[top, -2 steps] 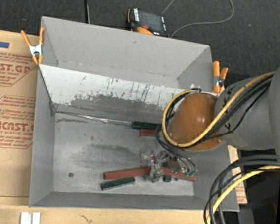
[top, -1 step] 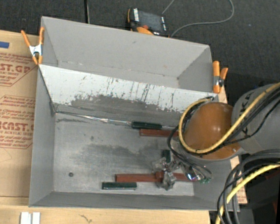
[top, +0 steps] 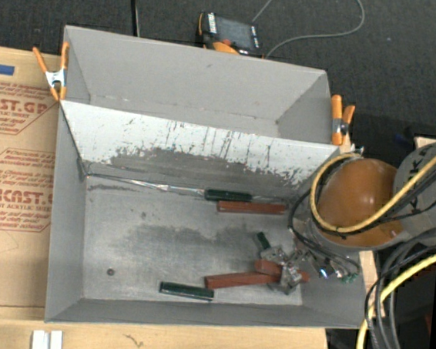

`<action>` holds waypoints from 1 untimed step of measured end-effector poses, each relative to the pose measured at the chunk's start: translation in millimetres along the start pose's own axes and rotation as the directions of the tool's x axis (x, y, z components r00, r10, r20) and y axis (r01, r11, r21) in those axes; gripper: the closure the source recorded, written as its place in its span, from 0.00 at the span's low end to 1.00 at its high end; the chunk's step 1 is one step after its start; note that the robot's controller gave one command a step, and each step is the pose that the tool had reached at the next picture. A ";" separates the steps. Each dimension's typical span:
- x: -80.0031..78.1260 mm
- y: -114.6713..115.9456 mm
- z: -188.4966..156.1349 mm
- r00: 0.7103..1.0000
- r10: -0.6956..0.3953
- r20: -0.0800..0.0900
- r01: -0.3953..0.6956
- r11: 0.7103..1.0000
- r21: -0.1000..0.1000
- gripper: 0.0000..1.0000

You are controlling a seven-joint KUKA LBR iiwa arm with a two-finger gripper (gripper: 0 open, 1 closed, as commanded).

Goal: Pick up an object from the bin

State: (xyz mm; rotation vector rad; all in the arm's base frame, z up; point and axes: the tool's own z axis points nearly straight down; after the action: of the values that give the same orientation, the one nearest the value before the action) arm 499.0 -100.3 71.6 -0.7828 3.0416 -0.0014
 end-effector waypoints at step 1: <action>-17.7 15.2 -101.1 1.000 -0.013 0.006 0.013 1.000 0.003 1.00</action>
Offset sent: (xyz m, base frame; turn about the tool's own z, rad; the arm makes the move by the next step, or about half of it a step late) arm 0.0060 0.0210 0.0970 -0.0133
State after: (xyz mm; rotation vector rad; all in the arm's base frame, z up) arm 507.1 -78.3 172.7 -0.8010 3.0296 -0.0036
